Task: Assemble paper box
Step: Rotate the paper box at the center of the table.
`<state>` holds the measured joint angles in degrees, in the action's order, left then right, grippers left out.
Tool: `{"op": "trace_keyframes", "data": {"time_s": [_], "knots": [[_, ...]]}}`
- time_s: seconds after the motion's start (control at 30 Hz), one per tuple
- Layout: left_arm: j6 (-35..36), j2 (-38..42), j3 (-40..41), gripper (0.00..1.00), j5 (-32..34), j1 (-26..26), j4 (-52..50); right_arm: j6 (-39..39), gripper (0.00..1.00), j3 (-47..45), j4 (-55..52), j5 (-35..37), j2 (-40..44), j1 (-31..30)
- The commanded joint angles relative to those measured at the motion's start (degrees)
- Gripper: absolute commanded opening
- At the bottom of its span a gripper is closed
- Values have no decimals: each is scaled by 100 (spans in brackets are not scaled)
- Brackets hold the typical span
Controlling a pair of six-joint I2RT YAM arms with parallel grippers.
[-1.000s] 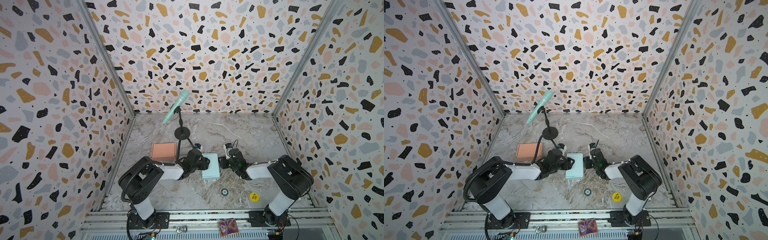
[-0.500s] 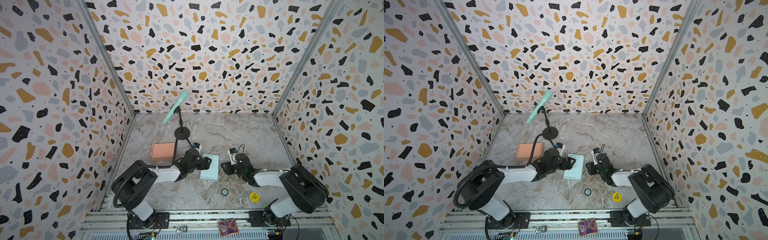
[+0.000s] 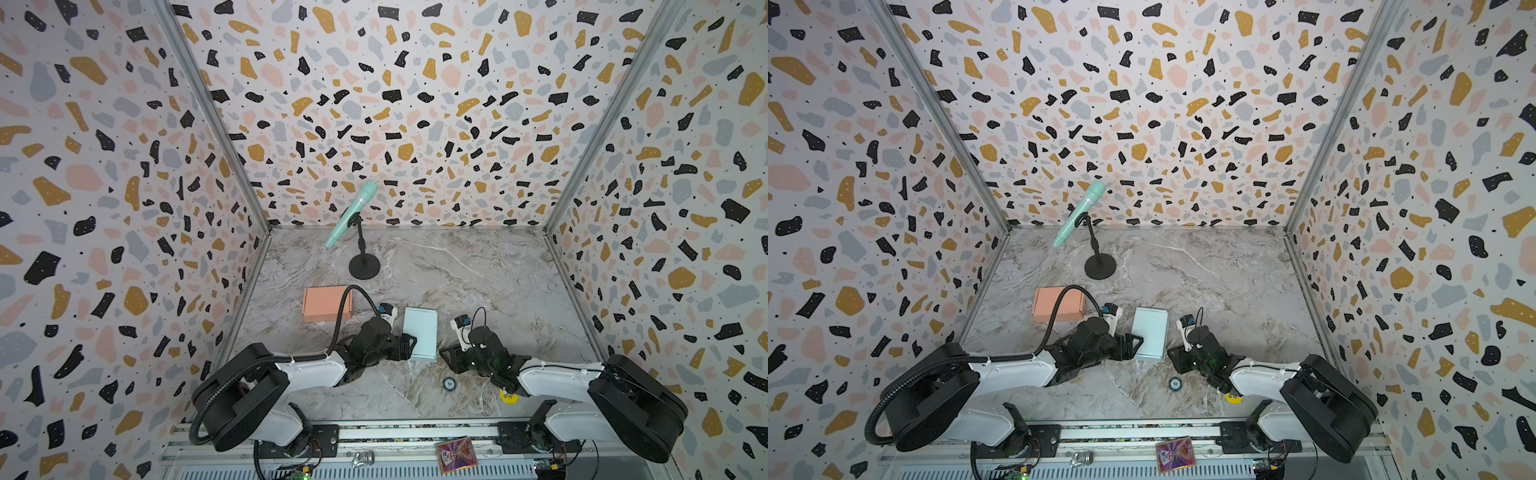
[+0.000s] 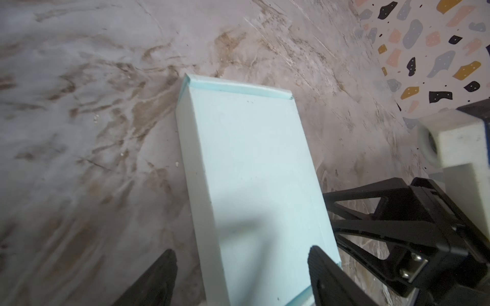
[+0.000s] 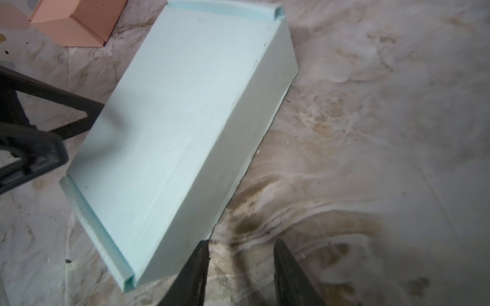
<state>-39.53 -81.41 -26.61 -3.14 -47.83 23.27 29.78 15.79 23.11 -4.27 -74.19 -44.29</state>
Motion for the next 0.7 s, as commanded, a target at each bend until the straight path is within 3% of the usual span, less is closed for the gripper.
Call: {"op": "trace_keyframes", "data": {"time_s": [0.0, 0.67], "knots": [[-165, -35, 20, 79, 161, -175, 291, 217, 42, -90, -200, 243, 16, -192], [-835, -501, -99, 73, 410, -1142, 1021, 357, 41, 296, -44, 425, -314, -855]]}}
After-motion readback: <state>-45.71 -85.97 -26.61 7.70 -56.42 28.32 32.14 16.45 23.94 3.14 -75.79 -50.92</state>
